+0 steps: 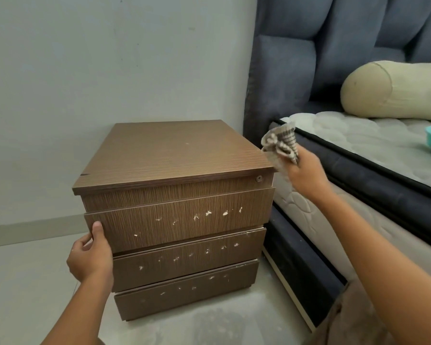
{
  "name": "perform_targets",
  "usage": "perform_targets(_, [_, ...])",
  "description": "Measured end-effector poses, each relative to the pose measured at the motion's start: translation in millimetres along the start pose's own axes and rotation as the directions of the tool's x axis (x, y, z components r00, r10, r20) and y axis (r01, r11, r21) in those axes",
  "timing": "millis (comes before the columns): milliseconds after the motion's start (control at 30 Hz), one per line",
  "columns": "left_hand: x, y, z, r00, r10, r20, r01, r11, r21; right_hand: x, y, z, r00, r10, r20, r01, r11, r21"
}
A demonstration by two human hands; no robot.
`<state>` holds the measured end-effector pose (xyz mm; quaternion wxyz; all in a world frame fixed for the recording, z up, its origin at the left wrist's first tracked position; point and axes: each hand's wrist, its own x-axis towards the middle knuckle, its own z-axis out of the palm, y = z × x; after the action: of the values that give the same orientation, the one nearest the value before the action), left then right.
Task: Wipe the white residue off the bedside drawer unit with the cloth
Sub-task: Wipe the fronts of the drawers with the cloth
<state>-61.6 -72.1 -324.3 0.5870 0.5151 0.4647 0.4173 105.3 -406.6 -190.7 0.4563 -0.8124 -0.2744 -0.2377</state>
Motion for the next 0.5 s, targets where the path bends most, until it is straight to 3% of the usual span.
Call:
perform_targets(100, [0, 0, 1, 1.000, -0.005, -0.010, 0.005, 1.000, -0.008, 27, 13, 6, 0.997, 0.061, -0.046, -0.067, 0.987, -0.144])
perform_targets(267, [2, -2, 1, 1.000, -0.003, -0.009, 0.003, 1.000, -0.003, 54, 14, 38, 0.947, 0.181, 0.264, -0.029, 0.869, -0.494])
perform_targets(367, [4, -3, 0, 1.000, 0.005, -0.003, -0.005, 1.000, 0.007, 47, -4, 53, 0.907, 0.131, 0.400, 0.071, 0.889, -0.452])
perform_targets(500, [5, -3, 0, 1.000, 0.005, 0.002, -0.005, 1.000, 0.019, 14, -37, 54, 0.809, -0.019, 0.587, 0.184, 0.958, -0.222])
